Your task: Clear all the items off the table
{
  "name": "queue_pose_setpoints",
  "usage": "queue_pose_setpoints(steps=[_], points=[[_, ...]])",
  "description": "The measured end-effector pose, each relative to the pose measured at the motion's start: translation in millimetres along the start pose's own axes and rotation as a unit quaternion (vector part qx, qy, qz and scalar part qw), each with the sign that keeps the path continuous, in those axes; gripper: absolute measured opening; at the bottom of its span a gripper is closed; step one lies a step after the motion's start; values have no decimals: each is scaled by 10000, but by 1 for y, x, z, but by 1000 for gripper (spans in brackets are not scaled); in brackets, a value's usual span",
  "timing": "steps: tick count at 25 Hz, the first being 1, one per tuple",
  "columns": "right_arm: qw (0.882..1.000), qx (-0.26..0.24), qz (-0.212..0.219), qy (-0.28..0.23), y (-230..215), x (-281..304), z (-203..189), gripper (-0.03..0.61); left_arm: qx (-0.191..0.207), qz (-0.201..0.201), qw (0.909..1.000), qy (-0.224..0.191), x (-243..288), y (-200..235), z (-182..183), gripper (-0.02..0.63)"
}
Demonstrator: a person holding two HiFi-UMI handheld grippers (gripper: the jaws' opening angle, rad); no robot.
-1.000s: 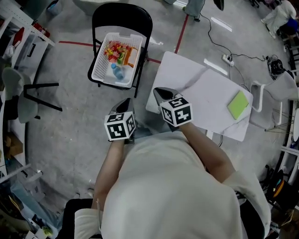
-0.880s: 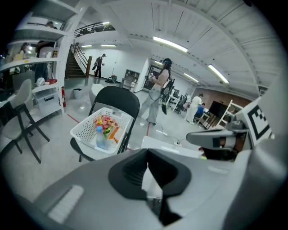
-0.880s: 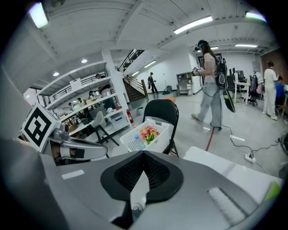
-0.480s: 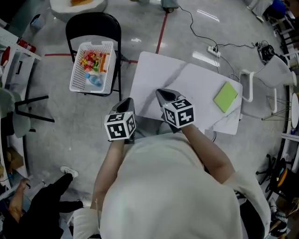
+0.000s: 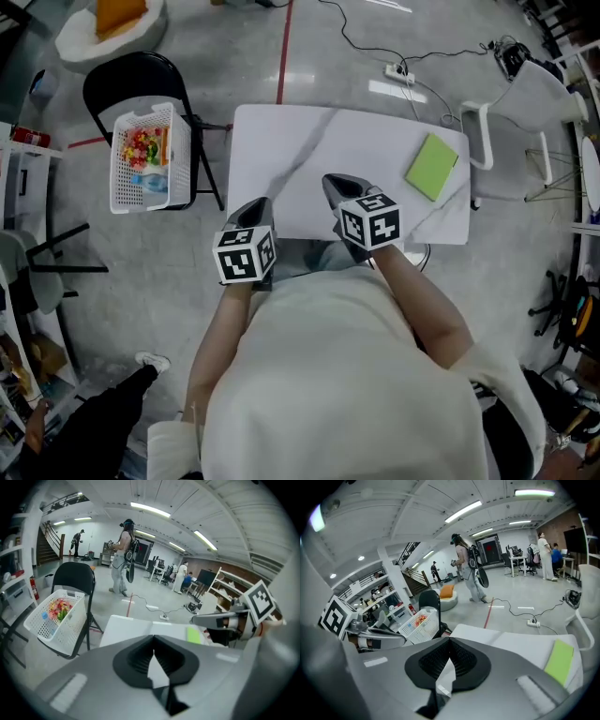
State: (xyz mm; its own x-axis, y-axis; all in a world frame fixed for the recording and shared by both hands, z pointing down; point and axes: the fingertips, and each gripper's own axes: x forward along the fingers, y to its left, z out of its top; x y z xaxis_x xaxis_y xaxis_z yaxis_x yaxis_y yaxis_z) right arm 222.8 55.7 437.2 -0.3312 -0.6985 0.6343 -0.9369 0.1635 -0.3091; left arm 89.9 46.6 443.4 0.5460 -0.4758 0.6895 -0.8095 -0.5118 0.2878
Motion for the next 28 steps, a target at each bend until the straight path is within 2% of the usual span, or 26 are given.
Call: queue_pose_setpoints(steps=[8, 16, 22, 28], points=[[9974, 477, -530, 93, -101, -44, -30, -2, 283, -297, 9987, 305, 49, -75, -8, 9], [9888, 994, -1098, 199, -187, -74, -63, -1, 444, -463, 9960, 620, 89, -125, -19, 9], [9760, 1430, -1616, 279, -251, -87, -95, 0, 636, -564, 9929, 836, 118, -151, -25, 9], [9560, 2060, -2055, 365, -319, -94, -141, 67, 718, -679, 9894, 1065, 143, -166, -37, 9]])
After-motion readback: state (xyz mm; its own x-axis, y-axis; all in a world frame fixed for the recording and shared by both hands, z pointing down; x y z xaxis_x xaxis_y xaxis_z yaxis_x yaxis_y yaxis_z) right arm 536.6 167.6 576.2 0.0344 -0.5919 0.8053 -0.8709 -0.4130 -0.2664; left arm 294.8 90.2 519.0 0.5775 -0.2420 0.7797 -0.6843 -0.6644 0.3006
